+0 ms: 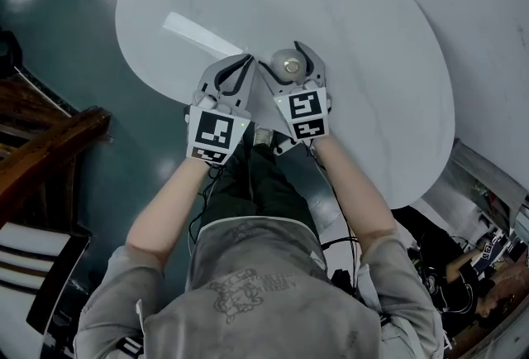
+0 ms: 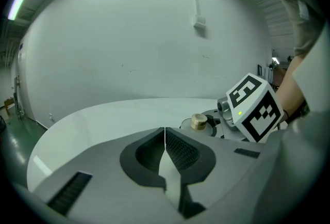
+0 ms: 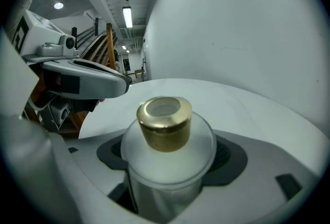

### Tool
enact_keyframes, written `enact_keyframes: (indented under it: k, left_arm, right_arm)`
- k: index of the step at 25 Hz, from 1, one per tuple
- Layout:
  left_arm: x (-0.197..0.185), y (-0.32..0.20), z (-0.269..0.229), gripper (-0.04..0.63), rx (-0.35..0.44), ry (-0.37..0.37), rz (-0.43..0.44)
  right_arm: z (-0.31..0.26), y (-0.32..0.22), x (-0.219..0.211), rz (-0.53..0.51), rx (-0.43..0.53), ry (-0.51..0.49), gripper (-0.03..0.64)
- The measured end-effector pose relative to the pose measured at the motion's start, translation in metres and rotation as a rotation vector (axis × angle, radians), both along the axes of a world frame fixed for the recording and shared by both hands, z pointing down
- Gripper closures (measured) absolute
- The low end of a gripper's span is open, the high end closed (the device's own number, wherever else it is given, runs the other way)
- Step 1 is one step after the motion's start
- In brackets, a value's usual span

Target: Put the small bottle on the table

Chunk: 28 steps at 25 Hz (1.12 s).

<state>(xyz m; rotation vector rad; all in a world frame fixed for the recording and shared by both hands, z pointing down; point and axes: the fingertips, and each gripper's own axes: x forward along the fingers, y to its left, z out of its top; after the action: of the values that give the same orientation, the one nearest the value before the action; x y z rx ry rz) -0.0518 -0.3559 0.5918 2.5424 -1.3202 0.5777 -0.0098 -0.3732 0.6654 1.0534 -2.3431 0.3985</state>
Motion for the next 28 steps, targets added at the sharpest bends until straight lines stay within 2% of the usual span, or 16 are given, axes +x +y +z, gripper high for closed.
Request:
enact_keyframes:
  k: [3,13,16,20,21,23,26,28]
  left_arm:
    - [-0.001,0.003,-0.008,0.577,0.004,0.002,0.005]
    - [-0.01,0.01,-0.054,0.577,0.074,0.021,-0.019]
    - [-0.012,0.013,-0.074,0.577,0.111,0.003,-0.011]
    - [-0.006,0.018,-0.107,0.577,0.184,-0.04,0.028]
    - [-0.007,0.018,-0.117,0.577,0.196,-0.04,0.03]
    - [-0.008,0.02,-0.136,0.577,0.221,-0.042,0.029]
    - [-0.008,0.029,-0.163,0.577,0.257,-0.061,0.038]
    - [-0.006,0.035,-0.182,0.577,0.282,-0.059,0.046]
  right_arm:
    - [-0.007,0.001,0.0,0.023,-0.036,-0.023,0.278]
    - [-0.059,0.001,0.007,0.059,0.022,-0.032,0.278]
    - [-0.088,0.004,0.01,0.056,0.034,-0.051,0.278]
    - [-0.14,0.006,0.019,0.074,0.109,-0.086,0.279]
    - [-0.153,0.006,0.021,0.087,0.132,-0.092,0.288]
    - [-0.179,0.006,0.026,0.116,0.182,-0.1,0.423]
    - [-0.212,0.016,0.029,0.132,0.227,-0.132,0.436]
    - [-0.241,0.023,0.034,0.148,0.281,-0.168,0.476]
